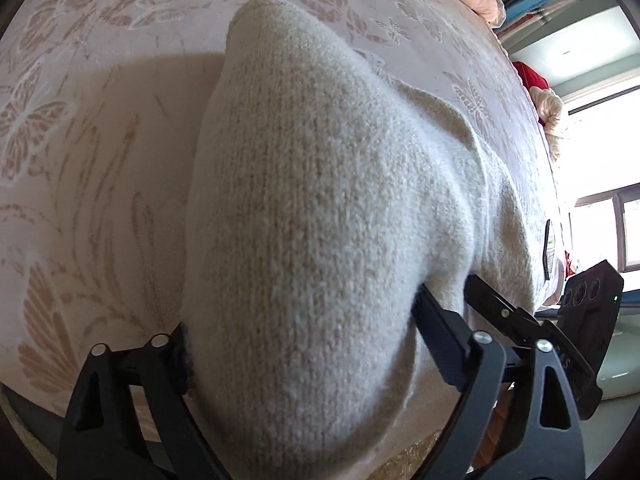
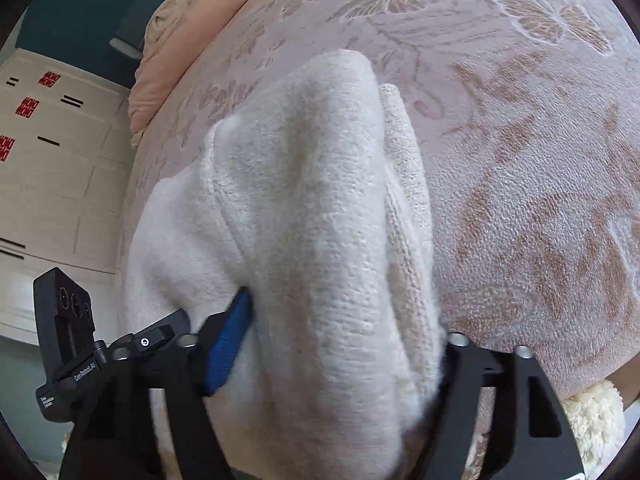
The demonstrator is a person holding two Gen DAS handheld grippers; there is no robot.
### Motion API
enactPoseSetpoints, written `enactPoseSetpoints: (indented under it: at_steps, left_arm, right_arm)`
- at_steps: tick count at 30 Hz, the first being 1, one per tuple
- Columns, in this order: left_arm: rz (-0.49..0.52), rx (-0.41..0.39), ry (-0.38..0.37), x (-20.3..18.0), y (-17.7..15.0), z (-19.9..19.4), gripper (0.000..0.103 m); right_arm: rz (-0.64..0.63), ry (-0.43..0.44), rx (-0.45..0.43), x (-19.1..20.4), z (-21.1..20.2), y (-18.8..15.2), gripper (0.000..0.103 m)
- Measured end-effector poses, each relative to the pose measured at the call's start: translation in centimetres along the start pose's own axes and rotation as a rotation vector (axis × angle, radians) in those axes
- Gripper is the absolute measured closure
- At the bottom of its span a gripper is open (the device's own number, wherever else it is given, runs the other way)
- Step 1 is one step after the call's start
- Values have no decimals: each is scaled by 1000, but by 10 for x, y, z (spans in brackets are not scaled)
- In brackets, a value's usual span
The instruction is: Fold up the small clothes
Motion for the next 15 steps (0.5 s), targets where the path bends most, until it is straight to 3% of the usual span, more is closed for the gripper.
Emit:
enactPoseSetpoints:
  at_steps: [3,4,10,15]
  left_arm:
    - [83,-27,27,-19,-3,-22,46]
    - [107,-31,20,-26,-4,-30,48]
    - [246,-69,-74,-80,-21,-89,50]
    - [392,-188,-187,-134,-33,-157,50]
  right_arm:
    - [-32,2,-42,15,-24,-4,69]
    - [-48,-4,-61,22,-34,-8,69]
    - [-61,8,-201,41,-118,-37,69]
    - [-99,63,-446,61,-219,-47,69]
Point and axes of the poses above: each gripper's, at about its wrist camera, not at the fingertips, and z roughly the way its jaws point, x to its left, y to its top, the point moved 3 cm from there along z, roughly the way its jaws point, and after that the axes turned 1 degree about z, right-handed, at the moved point
